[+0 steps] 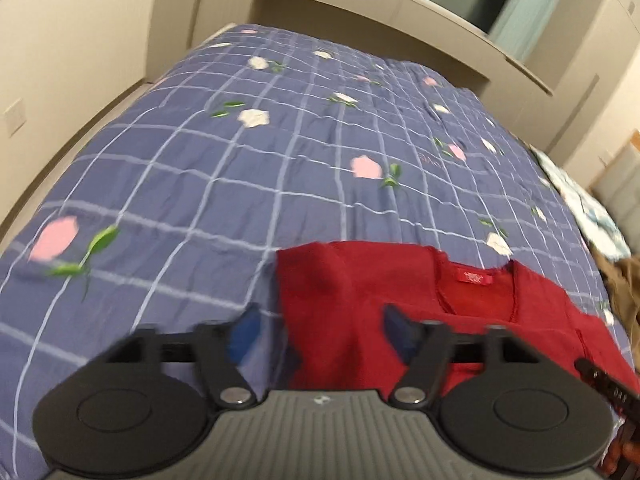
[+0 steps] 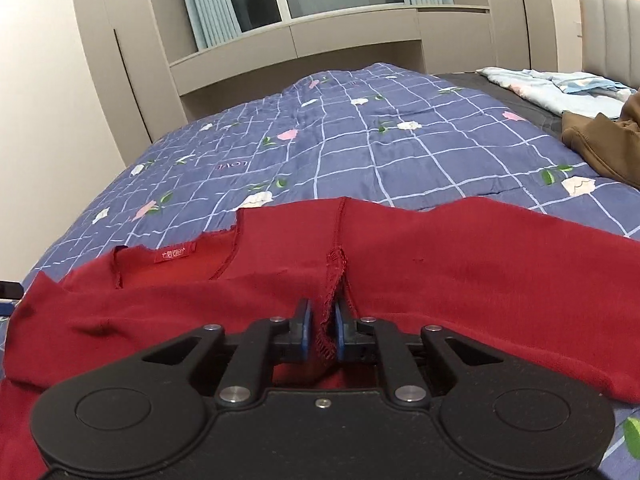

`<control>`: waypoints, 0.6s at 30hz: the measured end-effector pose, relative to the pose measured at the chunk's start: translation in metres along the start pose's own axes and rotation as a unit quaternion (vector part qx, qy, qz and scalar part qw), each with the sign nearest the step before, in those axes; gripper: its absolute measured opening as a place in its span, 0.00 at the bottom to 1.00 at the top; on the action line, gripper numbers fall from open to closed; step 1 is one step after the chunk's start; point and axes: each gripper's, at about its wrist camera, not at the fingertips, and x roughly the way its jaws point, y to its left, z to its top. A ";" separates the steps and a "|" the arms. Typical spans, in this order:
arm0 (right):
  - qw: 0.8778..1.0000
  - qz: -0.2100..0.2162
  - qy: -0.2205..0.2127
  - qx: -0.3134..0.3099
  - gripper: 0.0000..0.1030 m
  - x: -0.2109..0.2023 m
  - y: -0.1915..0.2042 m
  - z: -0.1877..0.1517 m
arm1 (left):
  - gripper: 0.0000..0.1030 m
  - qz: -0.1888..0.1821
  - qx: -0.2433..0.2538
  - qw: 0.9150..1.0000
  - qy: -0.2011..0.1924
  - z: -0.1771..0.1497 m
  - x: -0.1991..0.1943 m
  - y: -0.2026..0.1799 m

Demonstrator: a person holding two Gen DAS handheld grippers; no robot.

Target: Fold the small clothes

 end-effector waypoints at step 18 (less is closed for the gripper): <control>0.999 0.004 -0.029 -0.018 0.32 0.001 0.006 -0.019 | 0.73 0.048 -0.043 0.998 -0.028 -0.029 -0.013 0.017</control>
